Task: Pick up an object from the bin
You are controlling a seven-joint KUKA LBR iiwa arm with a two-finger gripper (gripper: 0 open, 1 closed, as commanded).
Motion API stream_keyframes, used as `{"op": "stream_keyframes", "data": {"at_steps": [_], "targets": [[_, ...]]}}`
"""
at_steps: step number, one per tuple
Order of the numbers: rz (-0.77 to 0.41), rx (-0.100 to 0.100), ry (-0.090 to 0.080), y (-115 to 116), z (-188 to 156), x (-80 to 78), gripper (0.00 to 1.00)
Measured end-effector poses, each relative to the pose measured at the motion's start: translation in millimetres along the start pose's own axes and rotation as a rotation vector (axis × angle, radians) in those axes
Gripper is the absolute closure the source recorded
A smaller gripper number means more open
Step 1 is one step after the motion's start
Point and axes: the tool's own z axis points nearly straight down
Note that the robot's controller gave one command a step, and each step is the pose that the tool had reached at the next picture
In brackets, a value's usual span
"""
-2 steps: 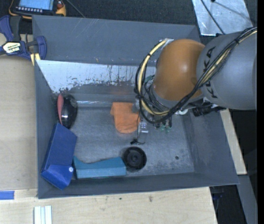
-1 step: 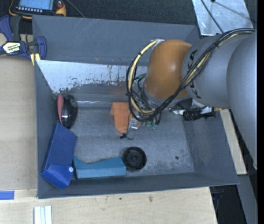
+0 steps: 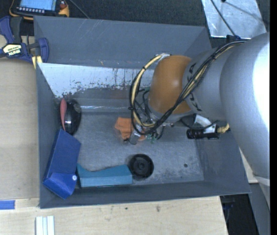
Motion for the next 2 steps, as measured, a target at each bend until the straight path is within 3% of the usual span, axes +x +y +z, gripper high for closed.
{"op": "stream_keyframes", "data": {"at_steps": [1,2], "targets": [[0.000,0.000,0.000,0.0,0.0,0.0,1.00],[-0.013,0.001,0.005,15.4,0.8,-33.3,1.00]]}}
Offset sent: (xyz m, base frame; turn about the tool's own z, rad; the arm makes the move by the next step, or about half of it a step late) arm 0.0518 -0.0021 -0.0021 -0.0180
